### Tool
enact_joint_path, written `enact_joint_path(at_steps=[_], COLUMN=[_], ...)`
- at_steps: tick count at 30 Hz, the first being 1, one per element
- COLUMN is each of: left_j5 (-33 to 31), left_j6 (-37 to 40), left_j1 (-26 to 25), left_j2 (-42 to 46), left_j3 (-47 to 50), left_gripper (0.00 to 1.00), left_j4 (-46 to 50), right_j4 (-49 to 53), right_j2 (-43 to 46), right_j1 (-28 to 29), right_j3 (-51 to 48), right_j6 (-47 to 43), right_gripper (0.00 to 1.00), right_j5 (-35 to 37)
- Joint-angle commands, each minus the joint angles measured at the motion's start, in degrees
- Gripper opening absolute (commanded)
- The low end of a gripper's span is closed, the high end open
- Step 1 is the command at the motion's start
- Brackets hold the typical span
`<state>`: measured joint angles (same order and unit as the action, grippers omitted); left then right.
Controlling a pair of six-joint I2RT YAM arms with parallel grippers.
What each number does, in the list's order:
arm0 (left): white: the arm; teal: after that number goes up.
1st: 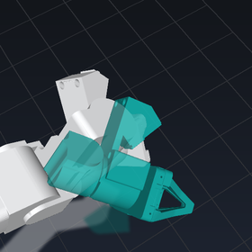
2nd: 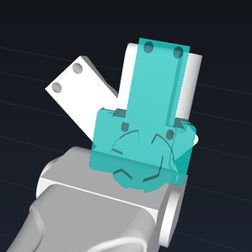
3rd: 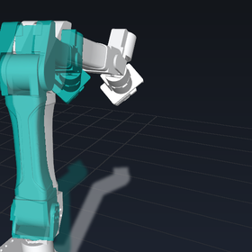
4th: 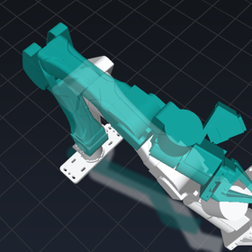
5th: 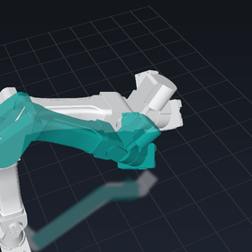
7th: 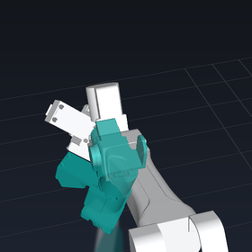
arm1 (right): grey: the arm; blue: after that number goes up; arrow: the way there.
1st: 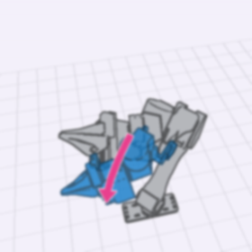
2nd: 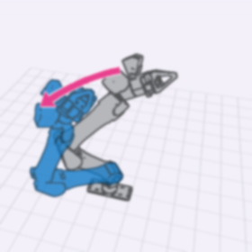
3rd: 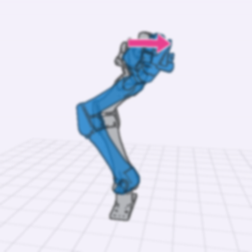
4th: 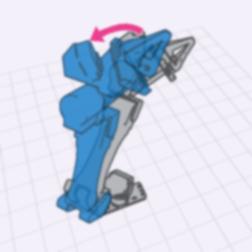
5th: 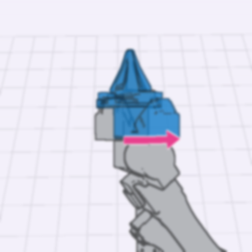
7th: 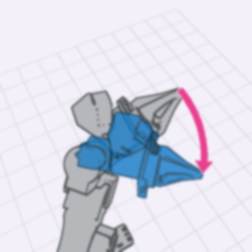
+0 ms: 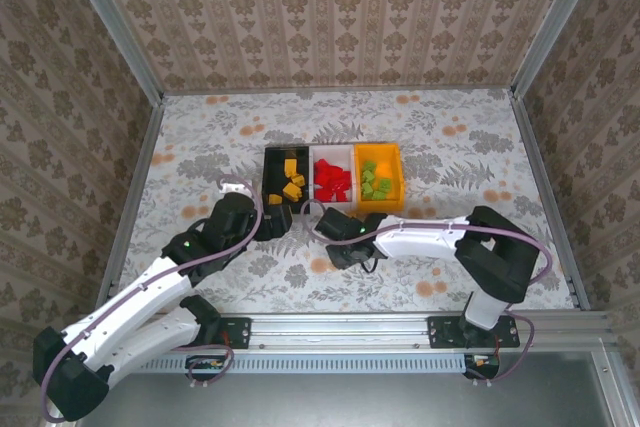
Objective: Sort the legos into containers by color
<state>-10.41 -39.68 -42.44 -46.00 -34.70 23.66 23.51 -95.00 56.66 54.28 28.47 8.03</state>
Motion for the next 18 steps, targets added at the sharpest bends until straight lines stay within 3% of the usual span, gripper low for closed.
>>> enact_joint_path(at_steps=[1,8,13,18], left_j5=[0.96,2.67,3.38,3.61], left_j6=[-0.65,-2.62,-4.42,-5.55], left_j1=[0.51,0.65,0.54,0.51], left_j2=[0.72,0.83,1.94,3.96], left_j3=[1.50,4.38,5.83,6.92], left_gripper=[1.00,1.00,1.00,1.00], left_j4=[-1.80,-4.10,-4.43,-3.98], right_j4=[1.22,1.50,0.62,1.13], right_j2=[8.23,16.68,8.64,0.32], right_j1=[-0.89,-13.69,-23.33,-28.07], right_j3=[0.29,2.78,8.65,14.72], right_j6=[-0.24,0.84,1.86,2.66], right_gripper=[0.27,0.27,0.28,0.30], right_j5=[2.85,5.85,6.21,5.82])
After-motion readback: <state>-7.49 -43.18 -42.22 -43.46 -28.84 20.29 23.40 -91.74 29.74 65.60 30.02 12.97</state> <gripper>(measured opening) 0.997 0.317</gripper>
